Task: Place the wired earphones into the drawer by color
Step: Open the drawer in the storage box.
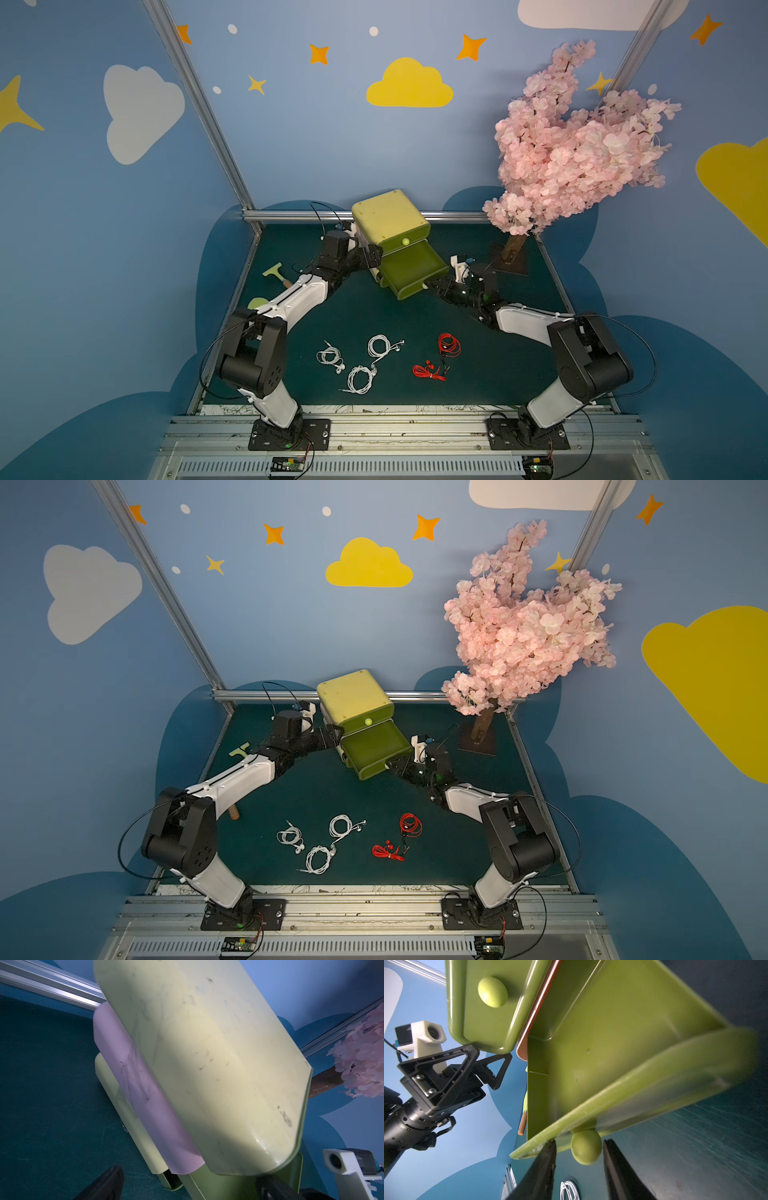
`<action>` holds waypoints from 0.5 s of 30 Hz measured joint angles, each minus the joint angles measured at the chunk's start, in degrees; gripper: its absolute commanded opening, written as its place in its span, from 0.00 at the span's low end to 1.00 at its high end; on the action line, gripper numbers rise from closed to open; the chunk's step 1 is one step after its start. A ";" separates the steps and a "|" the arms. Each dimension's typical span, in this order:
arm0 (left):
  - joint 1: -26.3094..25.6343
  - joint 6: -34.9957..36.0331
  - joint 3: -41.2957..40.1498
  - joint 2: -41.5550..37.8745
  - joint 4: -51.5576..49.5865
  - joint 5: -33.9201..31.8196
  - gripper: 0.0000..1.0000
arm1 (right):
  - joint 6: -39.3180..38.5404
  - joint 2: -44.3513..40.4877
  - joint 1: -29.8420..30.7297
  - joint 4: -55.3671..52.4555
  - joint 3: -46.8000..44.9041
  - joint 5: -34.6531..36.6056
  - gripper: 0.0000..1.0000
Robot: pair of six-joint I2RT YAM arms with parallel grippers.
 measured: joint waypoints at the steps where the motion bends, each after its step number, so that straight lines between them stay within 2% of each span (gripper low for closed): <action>1: 0.00 -0.13 0.00 -0.11 -0.07 0.00 1.00 | -0.28 0.00 -0.02 -0.24 0.02 0.00 0.49; 8: 0.00 -0.26 0.00 -2.25 -1.99 -0.42 1.00 | -2.16 -1.38 -0.37 -3.80 0.07 0.04 0.61; 12: 0.00 -0.61 0.00 -4.20 -3.56 -0.42 1.00 | -3.61 -3.15 -0.46 -6.56 0.07 0.09 0.71; 14: 0.00 -0.81 0.00 -5.35 -4.42 -0.39 1.00 | -4.50 -4.46 -0.48 -7.91 0.07 0.22 0.82; 15: 0.00 -0.85 0.00 -5.97 -4.92 -0.39 1.00 | -4.83 -5.20 -0.59 -8.52 0.04 0.35 0.96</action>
